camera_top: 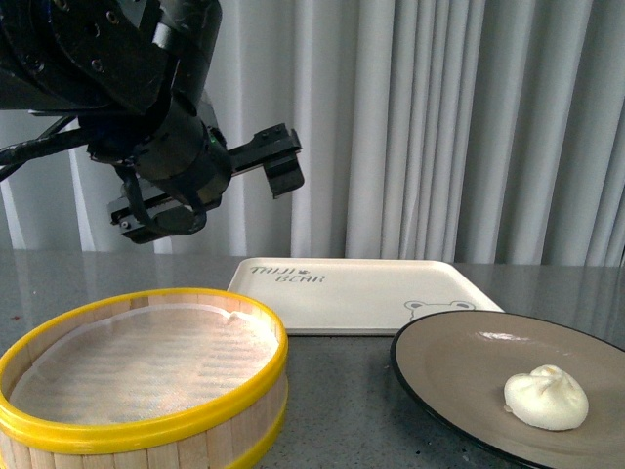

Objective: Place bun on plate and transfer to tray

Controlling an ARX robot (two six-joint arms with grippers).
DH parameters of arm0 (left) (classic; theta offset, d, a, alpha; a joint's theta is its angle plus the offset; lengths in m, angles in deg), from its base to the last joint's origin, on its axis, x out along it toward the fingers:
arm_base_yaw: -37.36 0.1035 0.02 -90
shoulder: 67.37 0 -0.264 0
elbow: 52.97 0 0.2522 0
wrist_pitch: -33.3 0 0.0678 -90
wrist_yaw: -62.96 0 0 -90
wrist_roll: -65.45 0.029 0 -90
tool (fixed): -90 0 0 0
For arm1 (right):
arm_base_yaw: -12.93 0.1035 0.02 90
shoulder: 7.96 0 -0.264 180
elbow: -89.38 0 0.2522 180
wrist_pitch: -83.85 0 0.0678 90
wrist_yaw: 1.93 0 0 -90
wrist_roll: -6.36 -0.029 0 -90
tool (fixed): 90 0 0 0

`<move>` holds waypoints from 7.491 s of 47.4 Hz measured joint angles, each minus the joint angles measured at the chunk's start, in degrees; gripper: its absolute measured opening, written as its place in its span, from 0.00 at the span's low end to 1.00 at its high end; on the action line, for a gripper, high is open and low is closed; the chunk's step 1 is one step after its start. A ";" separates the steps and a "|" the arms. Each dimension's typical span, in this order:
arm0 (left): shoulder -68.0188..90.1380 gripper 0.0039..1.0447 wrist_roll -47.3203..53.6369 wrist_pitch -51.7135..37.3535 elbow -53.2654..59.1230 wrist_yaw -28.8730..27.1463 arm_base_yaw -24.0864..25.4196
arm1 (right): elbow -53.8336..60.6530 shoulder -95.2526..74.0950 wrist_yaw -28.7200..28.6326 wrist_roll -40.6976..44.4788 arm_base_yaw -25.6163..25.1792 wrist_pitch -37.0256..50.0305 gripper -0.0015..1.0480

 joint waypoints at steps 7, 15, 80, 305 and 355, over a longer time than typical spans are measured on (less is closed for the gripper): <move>0.07 0.94 -0.66 0.11 0.46 0.59 -0.59 | 0.00 0.00 -0.02 0.00 0.00 0.00 0.92; -5.33 0.72 14.08 -26.88 15.93 -7.67 -1.29 | 0.00 0.00 0.04 0.00 0.00 0.00 0.92; -61.66 0.04 25.64 -45.05 86.55 10.43 20.17 | 0.00 0.00 0.02 0.00 0.00 0.00 0.92; -108.21 0.94 25.79 -2.43 88.59 10.54 20.20 | -29.92 -81.15 -2.82 81.83 15.87 27.32 0.78; -108.21 0.94 25.79 -2.43 88.59 10.54 20.17 | -24.52 -72.17 -2.86 92.35 13.86 38.58 0.02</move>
